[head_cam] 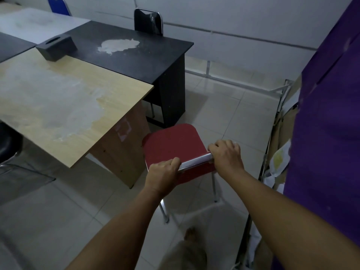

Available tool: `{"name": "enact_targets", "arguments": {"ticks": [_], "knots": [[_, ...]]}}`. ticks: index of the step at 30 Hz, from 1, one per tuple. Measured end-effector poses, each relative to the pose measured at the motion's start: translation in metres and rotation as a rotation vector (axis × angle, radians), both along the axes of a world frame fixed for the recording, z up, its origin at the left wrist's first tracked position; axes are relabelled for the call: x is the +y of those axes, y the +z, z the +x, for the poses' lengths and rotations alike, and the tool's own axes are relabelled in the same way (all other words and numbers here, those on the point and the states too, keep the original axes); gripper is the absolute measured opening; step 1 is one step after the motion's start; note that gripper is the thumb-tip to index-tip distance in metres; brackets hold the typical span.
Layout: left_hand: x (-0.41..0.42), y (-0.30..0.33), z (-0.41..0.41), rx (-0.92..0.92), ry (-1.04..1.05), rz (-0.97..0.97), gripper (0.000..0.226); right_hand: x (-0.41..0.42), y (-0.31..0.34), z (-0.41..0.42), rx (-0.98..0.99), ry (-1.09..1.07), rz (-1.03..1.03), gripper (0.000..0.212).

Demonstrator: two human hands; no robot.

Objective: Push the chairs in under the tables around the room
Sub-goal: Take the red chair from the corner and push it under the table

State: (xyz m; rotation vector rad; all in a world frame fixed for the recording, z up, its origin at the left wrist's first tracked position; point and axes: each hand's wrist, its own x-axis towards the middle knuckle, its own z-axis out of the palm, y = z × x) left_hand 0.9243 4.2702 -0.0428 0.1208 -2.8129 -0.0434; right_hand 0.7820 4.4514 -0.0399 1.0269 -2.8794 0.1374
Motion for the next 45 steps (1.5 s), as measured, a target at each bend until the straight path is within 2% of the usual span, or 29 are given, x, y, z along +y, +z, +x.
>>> {"name": "enact_targets", "arguments": {"ticks": [16,22,30,33,39,42,45], "knots": [[0.014,-0.001,-0.12,-0.114,0.173,0.096,0.043,-0.017,0.007,-0.153,-0.072,0.153,0.051,0.018],[0.018,0.001,-0.155,-0.125,0.238,0.133,0.04,-0.022,0.003,-0.201,-0.074,0.253,0.086,0.026],[0.046,0.001,-0.213,-0.1,0.332,0.211,0.028,-0.016,0.003,-0.279,-0.082,0.418,0.025,0.016],[0.057,0.004,-0.238,-0.065,0.377,0.239,0.005,-0.017,0.003,-0.311,-0.071,0.478,0.016,0.014],[0.07,0.005,-0.288,-0.062,0.487,0.25,0.014,-0.025,0.005,-0.37,-0.086,0.589,0.012,0.015],[0.073,0.006,-0.306,-0.056,0.525,0.245,0.01,-0.03,0.004,-0.392,-0.091,0.632,0.008,0.015],[0.077,0.006,-0.325,-0.071,0.562,0.241,0.025,-0.032,0.003,-0.412,-0.088,0.666,-0.007,0.015]]}}
